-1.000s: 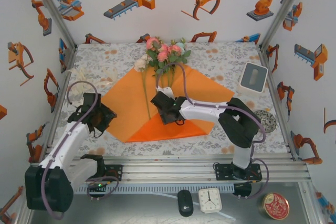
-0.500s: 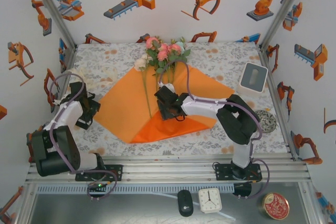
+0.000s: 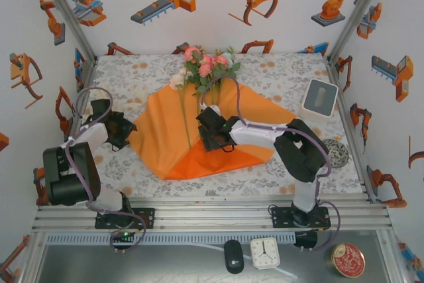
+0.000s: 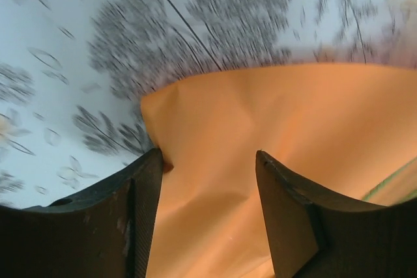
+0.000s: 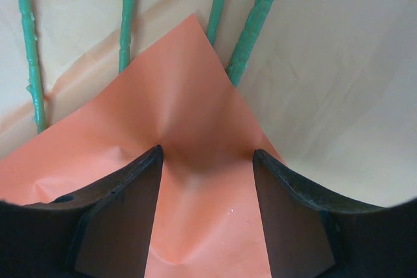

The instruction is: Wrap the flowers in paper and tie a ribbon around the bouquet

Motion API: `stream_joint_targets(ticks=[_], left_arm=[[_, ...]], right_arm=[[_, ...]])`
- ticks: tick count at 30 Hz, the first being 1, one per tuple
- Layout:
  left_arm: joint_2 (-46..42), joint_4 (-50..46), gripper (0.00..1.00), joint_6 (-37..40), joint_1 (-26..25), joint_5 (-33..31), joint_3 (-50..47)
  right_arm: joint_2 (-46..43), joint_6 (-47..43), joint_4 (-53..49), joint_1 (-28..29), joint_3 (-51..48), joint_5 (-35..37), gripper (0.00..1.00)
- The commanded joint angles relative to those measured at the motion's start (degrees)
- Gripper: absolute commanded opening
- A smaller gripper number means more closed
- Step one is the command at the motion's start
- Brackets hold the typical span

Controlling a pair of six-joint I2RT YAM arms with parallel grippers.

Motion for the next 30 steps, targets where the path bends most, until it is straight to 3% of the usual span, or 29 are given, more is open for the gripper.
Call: stream_joint_targets(ticks=[1,10,16,19,24,30], left_arm=[[-4.84,-3.05,0.56,-2.63,-3.46,6.03,-2.25],[-18.79,-9.68,0.73,-9.63,-12.68,2.94,-8.32],[-25.42,-22.08,0.76,-5.67,-13.54,-16.41,-8.47],[-24.32,-21.92,0.76,-2.18,-11.47,-22.25,-7.56],[-17.93,-10.24,0.86,3.36,-5.87,-25.86,-7.07],[-5.46,-4.59,0.94,13.89,-1.33,-21.8,1.45]], right_arm=[[-0.76,0.2,0.22,-0.4,-0.48,-0.63,0.53],[-1.13,1.96,0.84,-0.49,-1.12,-1.39,0.53],[-1.24,2.96,1.66,-0.41,-1.74,-1.7,0.53],[-1.25,3.18,1.65,-0.44,-1.77,-1.6,0.53],[-0.87,3.3,2.02,-0.41,-1.8,-1.83,0.53],[-1.39,3.57,2.32,-0.43,-3.01,-2.51,0.53]])
